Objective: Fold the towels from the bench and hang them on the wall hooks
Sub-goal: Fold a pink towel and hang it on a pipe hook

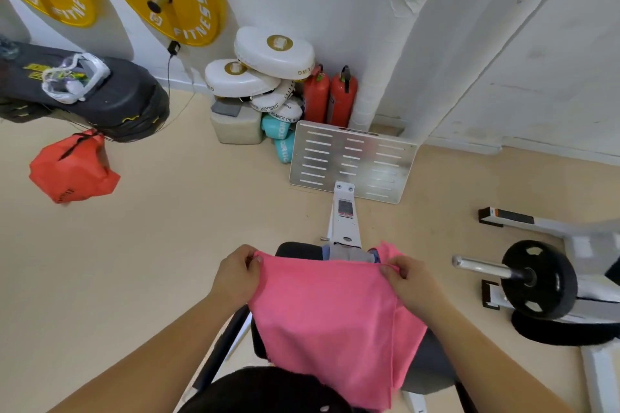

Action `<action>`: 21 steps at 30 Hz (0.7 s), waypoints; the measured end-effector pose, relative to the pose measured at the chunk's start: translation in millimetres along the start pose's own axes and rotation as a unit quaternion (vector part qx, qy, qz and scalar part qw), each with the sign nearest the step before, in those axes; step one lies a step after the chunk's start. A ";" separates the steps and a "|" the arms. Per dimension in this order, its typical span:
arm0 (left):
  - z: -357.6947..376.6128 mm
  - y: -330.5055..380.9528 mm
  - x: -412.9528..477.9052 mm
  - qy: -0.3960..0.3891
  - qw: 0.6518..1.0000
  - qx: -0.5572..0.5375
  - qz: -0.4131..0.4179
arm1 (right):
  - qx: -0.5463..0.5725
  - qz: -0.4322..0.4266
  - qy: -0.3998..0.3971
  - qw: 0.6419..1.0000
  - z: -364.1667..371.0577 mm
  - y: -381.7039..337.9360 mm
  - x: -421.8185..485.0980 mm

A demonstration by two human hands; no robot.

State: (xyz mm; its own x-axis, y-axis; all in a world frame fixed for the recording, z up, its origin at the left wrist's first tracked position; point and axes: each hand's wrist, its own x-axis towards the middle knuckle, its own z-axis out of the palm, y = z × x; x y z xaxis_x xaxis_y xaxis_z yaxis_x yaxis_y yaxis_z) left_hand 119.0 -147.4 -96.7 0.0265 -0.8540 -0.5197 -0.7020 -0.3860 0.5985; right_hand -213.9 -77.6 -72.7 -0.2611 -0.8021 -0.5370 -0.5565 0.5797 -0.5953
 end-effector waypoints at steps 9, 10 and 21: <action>27.4 -4.0 39.1 -0.036 0.992 0.074 -0.093 | -0.078 0.020 -0.074 0.994 25.9 18.8 56.9; 30.6 -5.6 40.5 -0.046 0.990 0.089 -0.100 | -0.085 0.018 -0.080 0.993 29.9 21.0 59.2; 44.9 -11.8 45.4 -0.069 0.988 0.064 -0.123 | -0.102 0.063 -0.175 0.977 42.6 20.1 84.9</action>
State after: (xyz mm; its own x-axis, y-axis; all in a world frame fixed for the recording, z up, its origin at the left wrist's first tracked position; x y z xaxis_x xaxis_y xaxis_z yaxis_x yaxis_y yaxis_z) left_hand 96.5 -166.0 -154.7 0.1165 -0.6806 -0.7233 -0.7708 -0.5212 0.3663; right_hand -213.6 -127.9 -155.7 -0.0718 -0.6085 -0.7903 -0.6920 0.6010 -0.3998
